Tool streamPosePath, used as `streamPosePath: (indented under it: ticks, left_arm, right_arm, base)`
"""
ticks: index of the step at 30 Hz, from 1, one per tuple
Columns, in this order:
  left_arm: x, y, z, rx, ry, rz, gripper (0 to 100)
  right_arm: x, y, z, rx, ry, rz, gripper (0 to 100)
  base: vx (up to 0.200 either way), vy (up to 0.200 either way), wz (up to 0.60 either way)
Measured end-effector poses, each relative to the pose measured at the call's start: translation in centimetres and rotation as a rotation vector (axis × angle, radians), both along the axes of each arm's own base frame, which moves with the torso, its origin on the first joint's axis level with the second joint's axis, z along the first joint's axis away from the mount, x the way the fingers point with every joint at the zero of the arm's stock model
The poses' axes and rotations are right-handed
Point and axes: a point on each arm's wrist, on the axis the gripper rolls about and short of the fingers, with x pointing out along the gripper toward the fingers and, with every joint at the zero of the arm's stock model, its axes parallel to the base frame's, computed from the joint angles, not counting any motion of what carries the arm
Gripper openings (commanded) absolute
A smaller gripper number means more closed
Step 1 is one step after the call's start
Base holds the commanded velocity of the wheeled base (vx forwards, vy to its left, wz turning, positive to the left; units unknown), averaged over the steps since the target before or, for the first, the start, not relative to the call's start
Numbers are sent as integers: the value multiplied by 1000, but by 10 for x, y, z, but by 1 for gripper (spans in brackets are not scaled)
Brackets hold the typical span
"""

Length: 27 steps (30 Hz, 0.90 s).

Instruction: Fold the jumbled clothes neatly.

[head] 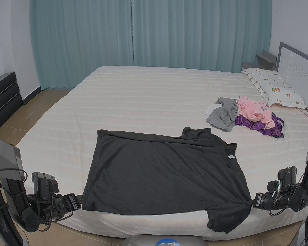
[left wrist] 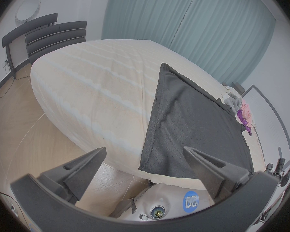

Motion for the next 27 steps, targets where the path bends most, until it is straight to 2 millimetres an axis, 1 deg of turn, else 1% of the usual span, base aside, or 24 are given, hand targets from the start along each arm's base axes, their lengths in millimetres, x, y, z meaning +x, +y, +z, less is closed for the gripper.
streamPosePath:
  ticks: [3, 4, 9, 14, 21, 25, 27]
  left_arm:
    - [0, 0, 0, 0, 0, 0, 100]
    - [0, 0, 0, 0, 0, 0, 100]
    - [0, -1, 1, -1, -6, -6, 100]
    - [0, -2, 4, -4, -22, -10, 100]
    - [-1, -2, 12, -13, -61, -10, 100]
    - [-1, -2, 16, -41, -80, 12, 100]
    - [-1, -2, 18, -68, -87, 33, 100]
  right_arm:
    - [-4, 0, 0, -7, 6, 12, 0]
    - [-6, -1, 0, -13, 6, 21, 100]
    - [-7, -2, 2, -11, 2, 15, 100]
    - [-4, -2, 9, 18, -48, -19, 100]
    - [11, 3, 33, 89, -165, -92, 100]
    - [13, 8, 44, 155, -191, -133, 100]
    - [12, 9, 47, 185, -196, -153, 100]
  base:
    - [0, 0, 0]
    - [0, 0, 0]
    - [0, 0, 0]
    - [0, 0, 0]
    - [0, 0, 0]
    - [0, 0, 0]
    - [0, 200, 0]
